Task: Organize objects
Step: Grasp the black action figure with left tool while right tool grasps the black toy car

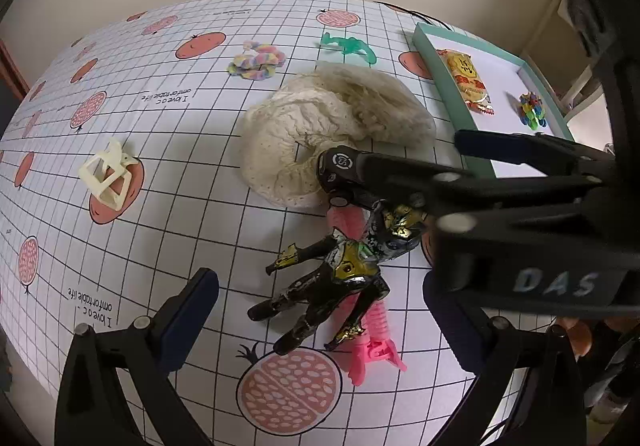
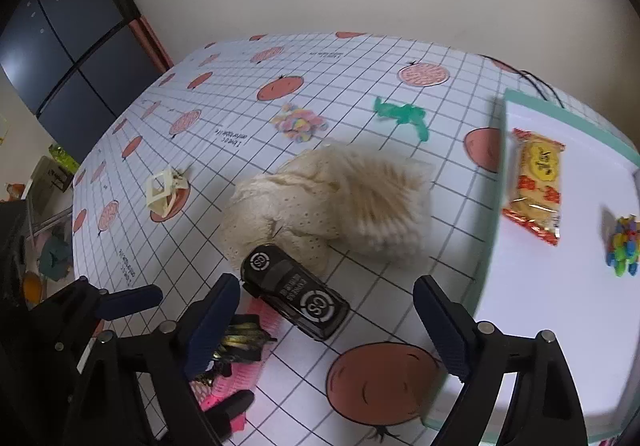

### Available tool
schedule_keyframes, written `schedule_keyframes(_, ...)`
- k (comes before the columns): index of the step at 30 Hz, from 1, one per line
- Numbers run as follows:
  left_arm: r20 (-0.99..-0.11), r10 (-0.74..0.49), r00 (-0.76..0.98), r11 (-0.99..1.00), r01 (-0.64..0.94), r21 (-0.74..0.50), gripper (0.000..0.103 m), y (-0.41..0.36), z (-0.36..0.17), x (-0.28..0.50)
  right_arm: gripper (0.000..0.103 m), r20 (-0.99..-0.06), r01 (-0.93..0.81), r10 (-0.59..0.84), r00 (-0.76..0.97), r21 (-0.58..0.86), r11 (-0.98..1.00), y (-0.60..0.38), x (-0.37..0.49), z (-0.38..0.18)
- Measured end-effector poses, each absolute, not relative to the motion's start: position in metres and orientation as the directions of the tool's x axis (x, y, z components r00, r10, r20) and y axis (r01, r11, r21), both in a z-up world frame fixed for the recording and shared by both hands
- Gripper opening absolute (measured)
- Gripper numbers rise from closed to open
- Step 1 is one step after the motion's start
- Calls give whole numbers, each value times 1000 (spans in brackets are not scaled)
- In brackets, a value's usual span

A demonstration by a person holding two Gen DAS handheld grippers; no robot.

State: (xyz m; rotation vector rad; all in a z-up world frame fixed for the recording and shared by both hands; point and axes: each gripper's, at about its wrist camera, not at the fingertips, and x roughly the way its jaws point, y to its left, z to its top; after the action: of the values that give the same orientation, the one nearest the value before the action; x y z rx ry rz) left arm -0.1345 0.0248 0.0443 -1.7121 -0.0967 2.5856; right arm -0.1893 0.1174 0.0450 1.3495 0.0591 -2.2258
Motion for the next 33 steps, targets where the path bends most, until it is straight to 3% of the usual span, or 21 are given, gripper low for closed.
schedule_keyframes(13, -925, 77, -373, -996, 6, -85, 96, 26, 36, -136, 83, -855, 471, -424, -300, 254, -845, 103, -192, 28)
schedule_keyframes(15, -925, 83, -370, -996, 4, -90, 89, 26, 35, -136, 81, -856, 475, -424, -297, 253, -843, 101, -191, 27)
schedule_keyframes(26, -930, 90, -356, -995, 11, -101, 88, 24, 31, -137, 70, -852, 479, -446, -275, 280, -832, 99, -191, 25)
schedule_keyframes(28, -931, 93, -352, -994, 15, -105, 82, 23, 30, -138, 69, -850, 478, -449, -276, 284, -831, 100, -191, 25)
schedule_keyframes(29, -933, 92, -349, -994, 16, -104, 74, 23, 29, -138, 66, -849, 477, -451, -277, 286, -831, 100, -191, 26)
schedule_keyframes(31, -934, 98, -343, -994, 15, -110, 72, 22, 28, -138, 54, -843, 473, -459, -280, 295, -830, 103, -192, 27)
schedule_keyframes(33, -935, 103, -340, -993, 14, -114, 70, 22, 27, -138, 52, -839, 467, -474, -266, 318, -825, 105, -193, 27)
